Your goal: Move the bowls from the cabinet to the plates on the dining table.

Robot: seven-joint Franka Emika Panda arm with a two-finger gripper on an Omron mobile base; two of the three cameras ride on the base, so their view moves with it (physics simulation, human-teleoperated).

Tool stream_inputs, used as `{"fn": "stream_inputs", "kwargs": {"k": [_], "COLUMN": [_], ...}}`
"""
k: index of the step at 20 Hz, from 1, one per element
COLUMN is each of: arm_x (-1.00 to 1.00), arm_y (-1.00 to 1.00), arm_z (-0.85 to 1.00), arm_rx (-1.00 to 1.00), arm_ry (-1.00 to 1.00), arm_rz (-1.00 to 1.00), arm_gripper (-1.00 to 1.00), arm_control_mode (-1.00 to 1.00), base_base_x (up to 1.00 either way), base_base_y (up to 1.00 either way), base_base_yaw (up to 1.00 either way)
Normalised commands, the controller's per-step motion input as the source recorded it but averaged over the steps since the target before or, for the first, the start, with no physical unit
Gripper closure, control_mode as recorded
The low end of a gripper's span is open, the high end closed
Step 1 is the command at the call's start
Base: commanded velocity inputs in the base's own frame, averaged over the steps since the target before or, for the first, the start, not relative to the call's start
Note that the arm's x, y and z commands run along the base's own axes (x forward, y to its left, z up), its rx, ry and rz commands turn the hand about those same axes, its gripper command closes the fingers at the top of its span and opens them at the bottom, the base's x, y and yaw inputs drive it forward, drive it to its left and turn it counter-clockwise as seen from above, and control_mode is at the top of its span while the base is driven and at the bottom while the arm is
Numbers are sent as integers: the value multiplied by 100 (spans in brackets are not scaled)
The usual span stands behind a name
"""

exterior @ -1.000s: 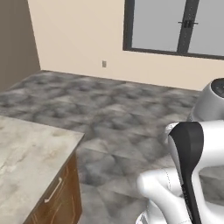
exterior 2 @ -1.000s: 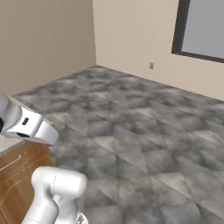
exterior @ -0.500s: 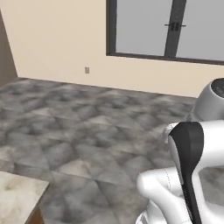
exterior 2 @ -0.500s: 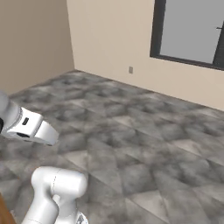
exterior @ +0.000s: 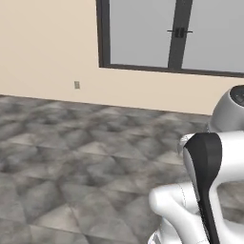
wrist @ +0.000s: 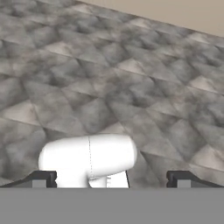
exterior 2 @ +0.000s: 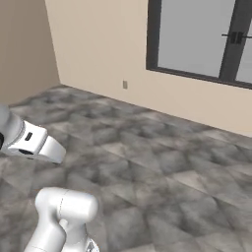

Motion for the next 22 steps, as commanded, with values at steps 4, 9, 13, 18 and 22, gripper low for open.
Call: {"fn": "stream_inputs", "kwargs": {"k": [4,9,13,18,22], "arm_x": [0,0,0,0,0], "arm_y": [0,0,0,0,0], "arm_z": [0,0,0,0,0], "arm_rx": [0,0,0,0,0], "arm_ry": [0,0,0,0,0], "arm_rz": [0,0,0,0,0], "arm_gripper": [-100,-100,-100,-100,-100], "arm_control_mode": [100,100,100,100,100], "base_base_x": [100,100,100,100,100], "base_base_y": [-43,-23,-11,-38,-44], "base_base_yaw": [-14,-9,-5,-16,-29]}}
